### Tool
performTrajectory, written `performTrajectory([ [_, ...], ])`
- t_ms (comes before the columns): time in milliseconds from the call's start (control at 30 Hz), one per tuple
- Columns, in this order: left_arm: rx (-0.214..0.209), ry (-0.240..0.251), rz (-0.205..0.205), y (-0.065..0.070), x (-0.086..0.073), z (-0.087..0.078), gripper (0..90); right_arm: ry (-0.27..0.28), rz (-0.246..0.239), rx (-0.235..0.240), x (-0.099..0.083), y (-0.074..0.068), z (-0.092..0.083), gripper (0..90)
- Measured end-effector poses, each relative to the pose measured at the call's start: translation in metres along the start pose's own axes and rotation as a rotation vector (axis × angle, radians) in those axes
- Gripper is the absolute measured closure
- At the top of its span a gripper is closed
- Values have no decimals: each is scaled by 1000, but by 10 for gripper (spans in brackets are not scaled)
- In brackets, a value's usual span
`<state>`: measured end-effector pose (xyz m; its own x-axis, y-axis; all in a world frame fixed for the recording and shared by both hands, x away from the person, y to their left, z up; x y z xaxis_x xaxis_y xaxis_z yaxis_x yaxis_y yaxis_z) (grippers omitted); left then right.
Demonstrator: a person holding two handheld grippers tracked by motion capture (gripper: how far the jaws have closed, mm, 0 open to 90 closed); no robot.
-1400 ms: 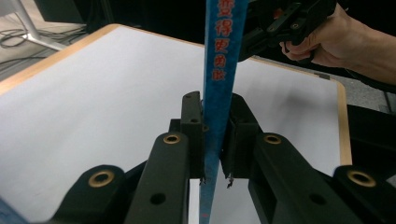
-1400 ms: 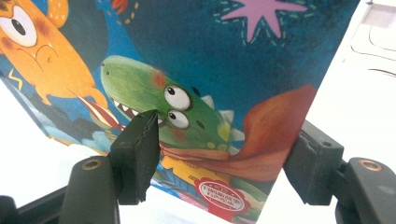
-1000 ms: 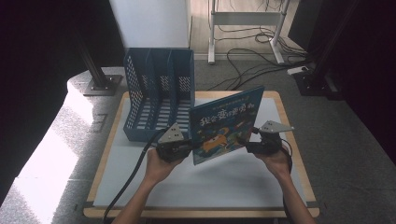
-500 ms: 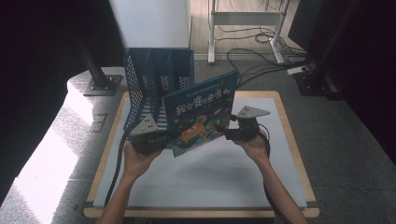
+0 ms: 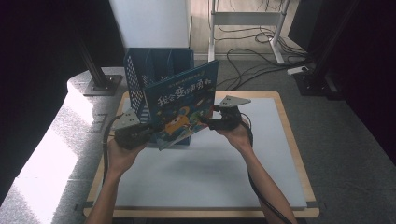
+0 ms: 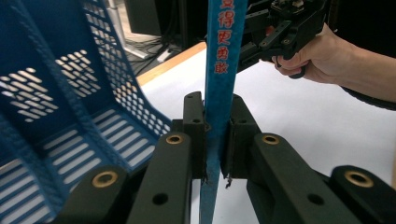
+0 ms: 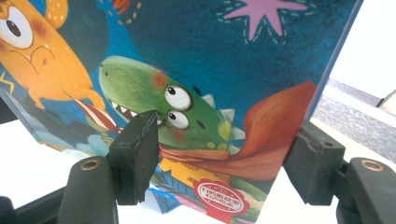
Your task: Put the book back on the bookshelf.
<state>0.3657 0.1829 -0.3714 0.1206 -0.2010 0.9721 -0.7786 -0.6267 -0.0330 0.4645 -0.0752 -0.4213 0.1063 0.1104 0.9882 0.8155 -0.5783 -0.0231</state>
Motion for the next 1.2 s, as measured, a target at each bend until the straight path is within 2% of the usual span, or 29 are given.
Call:
performTrajectory([
  [233,39,11,-1,-11,1,-12,821,6,2,24,7,-3,22,312],
  [367,60,-9,19,-12,-3,-14,827,-12,-3,31,3,-4,34,304],
  [567,71,1,11,-11,-7,-16,831,3,-16,23,2,-6,40,293],
  [700,87,2,2,-10,-9,-16,832,-26,6,8,2,-6,41,292],
  [800,105,-5,17,-10,-14,-17,833,-61,-50,-16,-1,-7,39,296],
  [867,116,-2,20,-10,-15,-18,833,-64,-48,-36,-2,-7,37,341],
  [1000,146,-6,13,-11,-15,-20,834,-27,16,-55,-3,-7,32,499],
  [1067,147,-1,-2,-12,-16,-20,834,-24,40,-21,-5,-10,33,542],
  [1133,151,6,-9,-13,-16,-20,834,-32,36,12,-6,-15,38,605],
  [1200,153,8,-11,-12,-17,-20,833,-49,34,25,-8,-20,44,663],
])
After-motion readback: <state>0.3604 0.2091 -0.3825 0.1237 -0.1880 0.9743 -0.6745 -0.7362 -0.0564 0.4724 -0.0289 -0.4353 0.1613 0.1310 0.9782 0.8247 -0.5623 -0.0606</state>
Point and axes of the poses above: each handheld gripper's, and its own axes: z roughly forward along the jaws, x roughly out of its top, y roughly to its right, the point moved 5 cm from there along z, roughly forward along the jaws, and after that the axes turned 11 degrees about y, right-handed, at the moved point
